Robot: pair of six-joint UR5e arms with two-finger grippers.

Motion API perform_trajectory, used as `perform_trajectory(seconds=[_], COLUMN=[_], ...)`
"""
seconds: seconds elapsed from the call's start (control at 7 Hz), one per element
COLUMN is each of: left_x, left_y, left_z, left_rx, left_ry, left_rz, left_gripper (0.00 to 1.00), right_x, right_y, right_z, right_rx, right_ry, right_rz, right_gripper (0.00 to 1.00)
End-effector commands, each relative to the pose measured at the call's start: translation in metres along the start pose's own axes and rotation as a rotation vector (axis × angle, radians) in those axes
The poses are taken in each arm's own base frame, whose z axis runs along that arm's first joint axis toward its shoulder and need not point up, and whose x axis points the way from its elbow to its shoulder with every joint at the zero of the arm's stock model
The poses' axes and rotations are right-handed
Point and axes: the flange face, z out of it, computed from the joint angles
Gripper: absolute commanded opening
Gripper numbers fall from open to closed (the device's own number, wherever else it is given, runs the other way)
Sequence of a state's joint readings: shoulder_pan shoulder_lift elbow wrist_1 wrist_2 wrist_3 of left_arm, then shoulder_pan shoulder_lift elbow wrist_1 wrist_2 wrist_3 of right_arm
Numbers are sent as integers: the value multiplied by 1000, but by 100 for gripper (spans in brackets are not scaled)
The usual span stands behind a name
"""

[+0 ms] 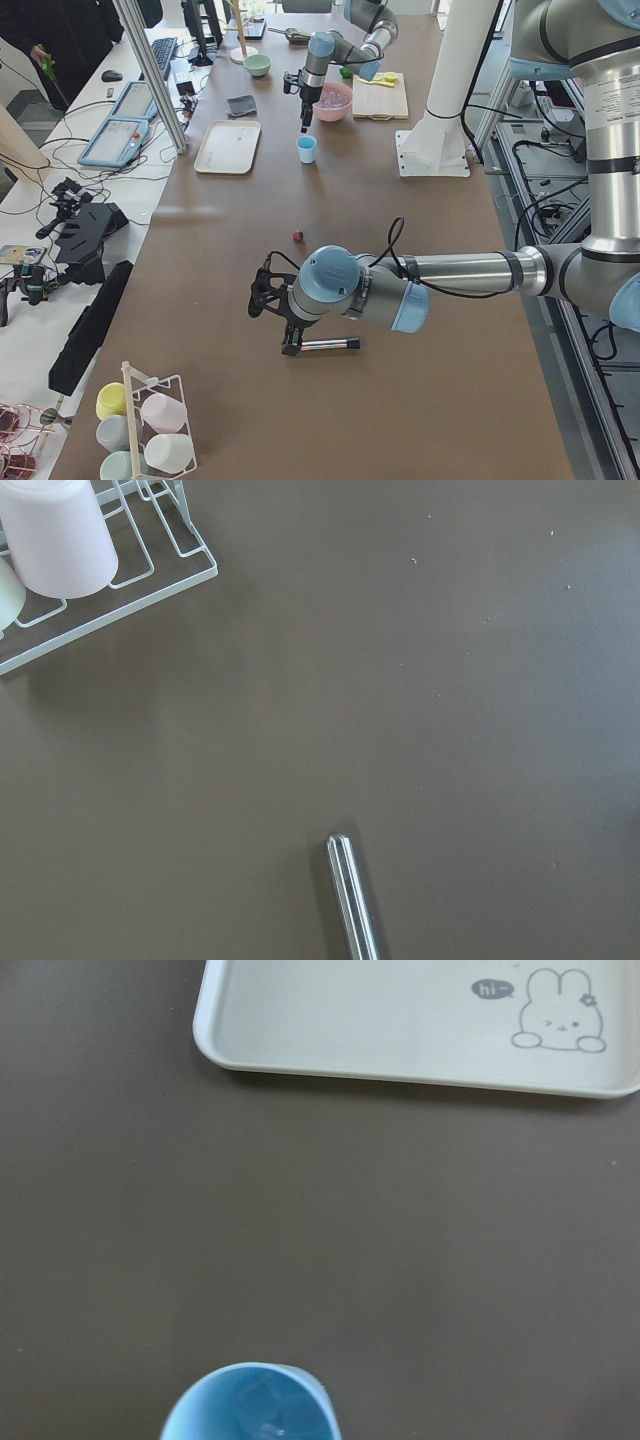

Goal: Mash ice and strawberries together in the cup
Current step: 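Open the right gripper to drop the cube into the cup, then withdraw the right arm toward the pale green bowl and metal scoop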

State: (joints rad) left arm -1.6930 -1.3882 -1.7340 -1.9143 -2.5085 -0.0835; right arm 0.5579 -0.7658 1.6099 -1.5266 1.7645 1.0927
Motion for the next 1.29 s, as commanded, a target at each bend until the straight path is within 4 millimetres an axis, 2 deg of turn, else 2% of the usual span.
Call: perform_trajectory(seconds=[0.0, 0.14, 0.29, 0.43, 0.57, 0.71, 0.86, 1.0, 1.14], left_x=[56, 92, 134, 193, 239, 246, 254, 280, 313], left_y=[-42, -67, -89, -94, -84, -79, -87, -98, -99], left_z=[20, 36, 52, 73, 99, 105, 106, 111, 125], left_rx=[-26, -39, -48, -60, -64, -71, -70, -86, -105], left_ry=[0, 5, 14, 5, -42, -53, -51, -50, -33], left_rz=[-22, -26, -58, -91, -150, -173, -201, -264, -265], left_gripper=[99, 99, 99, 99, 99, 99, 99, 99, 99], right_x=[112, 168, 229, 304, 349, 398, 457, 515, 574], right_y=[-39, -66, -82, -99, -118, -113, -107, -89, -64], right_z=[-35, -51, -66, -84, -108, -116, -135, -149, -178], right_rx=[-40, -58, -63, -70, -61, -88, -73, -69, -50], right_ry=[-24, -32, -27, -15, -20, -46, -35, -10, 15], right_rz=[-88, -105, -146, -192, -260, -299, -343, -350, -353], right_gripper=[99, 99, 99, 99, 99, 99, 99, 99, 99])
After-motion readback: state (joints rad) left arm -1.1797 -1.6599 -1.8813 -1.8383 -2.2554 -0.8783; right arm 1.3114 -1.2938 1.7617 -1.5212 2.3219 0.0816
